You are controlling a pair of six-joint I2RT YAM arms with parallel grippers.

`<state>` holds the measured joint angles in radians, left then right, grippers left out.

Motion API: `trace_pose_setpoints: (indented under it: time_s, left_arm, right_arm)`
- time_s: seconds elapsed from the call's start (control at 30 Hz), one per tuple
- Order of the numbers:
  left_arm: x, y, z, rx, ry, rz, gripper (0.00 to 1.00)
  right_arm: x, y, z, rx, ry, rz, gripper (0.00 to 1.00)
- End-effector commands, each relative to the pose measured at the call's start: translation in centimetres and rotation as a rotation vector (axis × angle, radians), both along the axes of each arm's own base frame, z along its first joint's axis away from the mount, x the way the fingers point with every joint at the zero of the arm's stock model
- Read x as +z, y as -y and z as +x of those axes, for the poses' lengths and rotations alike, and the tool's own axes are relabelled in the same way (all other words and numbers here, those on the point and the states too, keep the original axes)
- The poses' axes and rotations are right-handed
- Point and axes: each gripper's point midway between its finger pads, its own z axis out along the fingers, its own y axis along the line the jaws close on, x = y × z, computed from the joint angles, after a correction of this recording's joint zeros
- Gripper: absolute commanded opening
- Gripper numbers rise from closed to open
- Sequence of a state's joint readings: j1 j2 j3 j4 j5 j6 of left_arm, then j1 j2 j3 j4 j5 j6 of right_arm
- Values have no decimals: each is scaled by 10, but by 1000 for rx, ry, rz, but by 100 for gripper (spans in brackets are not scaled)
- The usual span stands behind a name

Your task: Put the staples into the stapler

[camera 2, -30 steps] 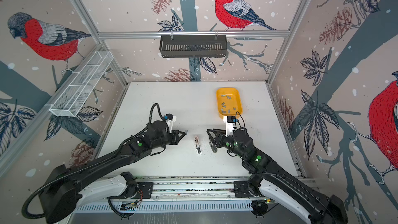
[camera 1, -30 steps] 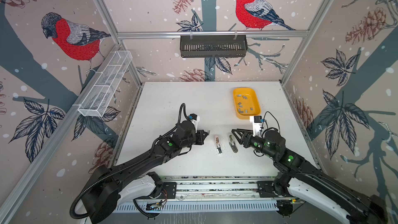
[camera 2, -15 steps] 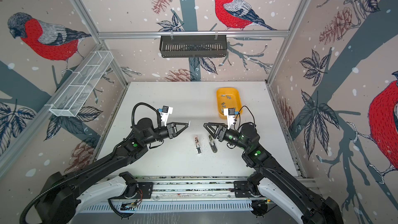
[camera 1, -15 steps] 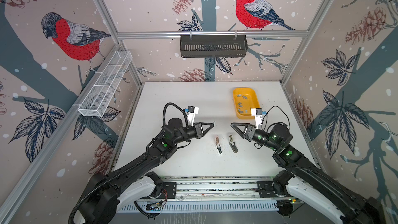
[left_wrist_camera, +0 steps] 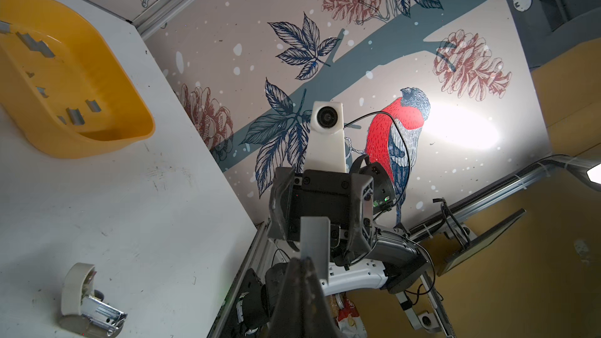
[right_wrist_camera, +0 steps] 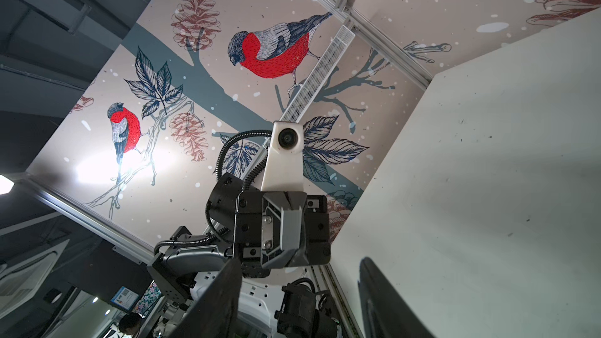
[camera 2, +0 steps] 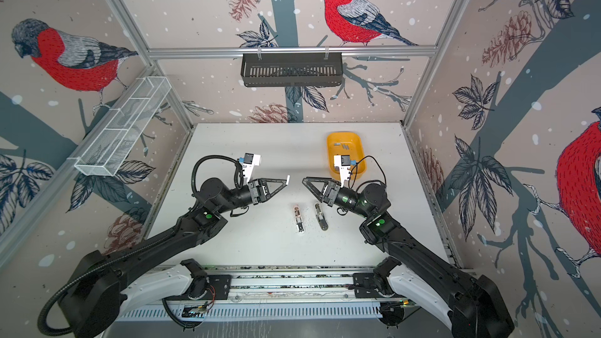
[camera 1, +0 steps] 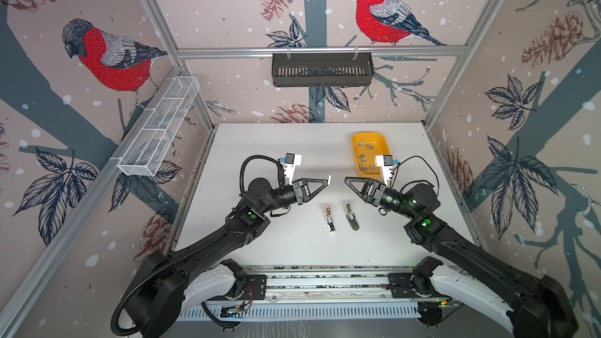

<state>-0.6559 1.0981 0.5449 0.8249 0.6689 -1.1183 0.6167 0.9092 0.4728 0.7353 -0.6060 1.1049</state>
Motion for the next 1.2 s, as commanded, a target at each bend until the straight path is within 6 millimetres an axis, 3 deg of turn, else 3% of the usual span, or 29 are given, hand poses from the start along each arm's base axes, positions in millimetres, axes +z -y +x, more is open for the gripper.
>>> trace_pose_setpoints:
  time_s: [0.0,0.8,1.17]
  left_arm:
    - [23,1,-13,-54,89,-69,0]
    - [31,9,-31,-110,164,-106,0]
    - [32,10,-33,-112,171,-107,0]
  right_arm:
    - [23,-4,-10,48,55,59,58]
    - [39,-23,-18,96,78,89,58]
    - [38,-27,-20,104,75,88,49]
